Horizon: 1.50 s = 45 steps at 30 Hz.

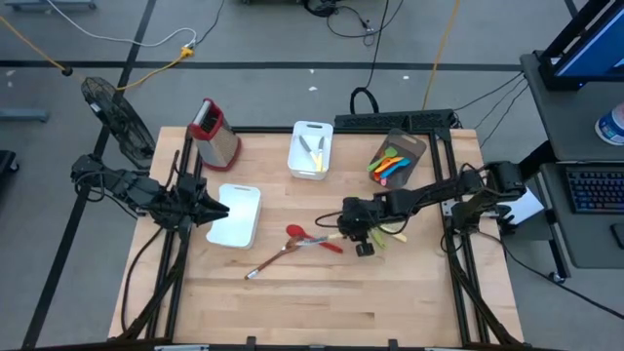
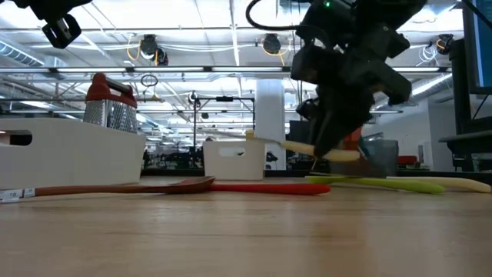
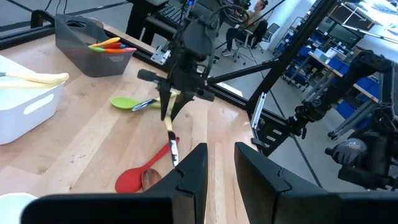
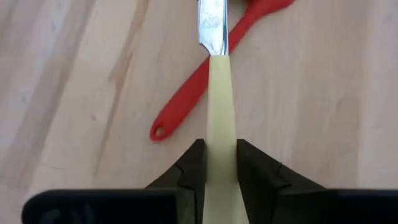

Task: Pick & Place Kitchen Items
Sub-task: Put the yellow table knife into the top white bin

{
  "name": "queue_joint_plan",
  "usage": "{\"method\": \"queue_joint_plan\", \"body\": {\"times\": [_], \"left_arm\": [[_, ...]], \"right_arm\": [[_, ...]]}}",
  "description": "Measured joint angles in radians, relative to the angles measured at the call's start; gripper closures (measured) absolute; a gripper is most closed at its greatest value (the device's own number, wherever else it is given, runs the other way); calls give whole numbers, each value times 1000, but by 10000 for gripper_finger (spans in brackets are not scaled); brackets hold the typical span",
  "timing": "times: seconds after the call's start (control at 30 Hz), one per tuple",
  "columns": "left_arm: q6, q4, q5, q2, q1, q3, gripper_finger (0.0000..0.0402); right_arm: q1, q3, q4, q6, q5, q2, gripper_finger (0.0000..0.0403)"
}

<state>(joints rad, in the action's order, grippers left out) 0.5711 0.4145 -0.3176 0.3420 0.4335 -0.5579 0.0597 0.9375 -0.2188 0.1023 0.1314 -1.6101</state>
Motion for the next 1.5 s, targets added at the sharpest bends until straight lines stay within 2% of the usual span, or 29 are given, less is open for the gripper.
{"method": "queue_joint_plan", "body": {"times": [0.23, 0.33, 0.5, 0.67, 0.77, 0.9, 1.1, 1.5], "left_arm": [[11, 0, 0, 0, 0, 0, 320], [7, 0, 0, 0, 0, 0, 320], [7, 0, -7, 0, 0, 0, 320], [7, 0, -7, 1, 0, 0, 320], [7, -1, -8, 4, 0, 0, 320], [5, 0, -8, 5, 0, 0, 320], [-12, 0, -8, 5, 0, 0, 320], [-39, 0, -8, 5, 0, 0, 320]], "right_arm": [[-2, 1, 35, -157, 2, 117, 342], [-16, 3, 115, -268, 31, 159, 342], [-66, 3, 323, -543, 132, 194, 342], [-136, 3, 578, -843, 160, 193, 342], [-187, 3, 658, -1038, 160, 182, 342], [-249, 3, 679, -1248, 141, 182, 342], [-341, 3, 682, -1459, 134, 182, 340], [-487, 3, 662, -1640, 162, 137, 341]]}}
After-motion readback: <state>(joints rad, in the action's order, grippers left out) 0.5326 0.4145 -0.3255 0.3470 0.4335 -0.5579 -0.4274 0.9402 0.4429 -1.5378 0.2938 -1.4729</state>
